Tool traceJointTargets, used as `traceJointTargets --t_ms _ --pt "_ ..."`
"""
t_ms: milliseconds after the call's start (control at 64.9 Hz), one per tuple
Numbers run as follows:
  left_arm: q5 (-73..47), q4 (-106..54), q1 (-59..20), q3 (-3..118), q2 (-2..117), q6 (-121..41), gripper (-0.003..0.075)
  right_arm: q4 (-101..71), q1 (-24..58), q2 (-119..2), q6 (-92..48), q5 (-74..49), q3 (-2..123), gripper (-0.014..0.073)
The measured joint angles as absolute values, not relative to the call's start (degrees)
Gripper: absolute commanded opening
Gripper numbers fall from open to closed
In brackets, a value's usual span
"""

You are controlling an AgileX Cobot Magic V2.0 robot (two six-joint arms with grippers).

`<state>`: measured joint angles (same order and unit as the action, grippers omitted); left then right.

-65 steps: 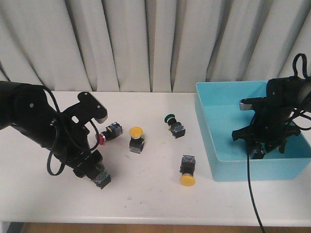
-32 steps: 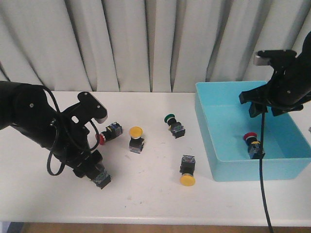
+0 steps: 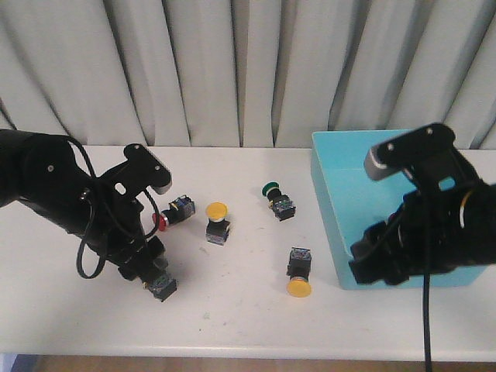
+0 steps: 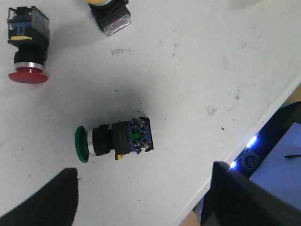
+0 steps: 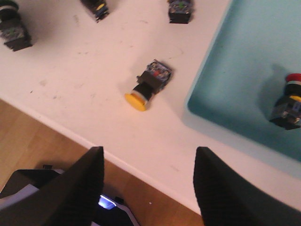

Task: Pick red and yellow buttons and place in box
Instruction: 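Lower the red button into the box, open the right gripper, withdraw, then grasp the yellow mushroom button with the left gripper and lift it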

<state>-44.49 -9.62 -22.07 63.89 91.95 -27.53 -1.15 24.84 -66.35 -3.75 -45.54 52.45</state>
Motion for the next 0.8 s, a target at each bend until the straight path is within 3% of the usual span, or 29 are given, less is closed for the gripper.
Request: traceJointTargets --t_ms 431,801 --pt "-35.85 -13.59 -24.32 65.17 99.61 -26.00 0.0566 -0.97 27.53 -60.40 -3.82 -42.34 43.13 0.0413" --pt "-32.37 -10.72 -27.27 79.33 112.21 -9.01 0.0566 -0.97 27.53 -60.40 -3.82 -39.69 43.13 0.0381"
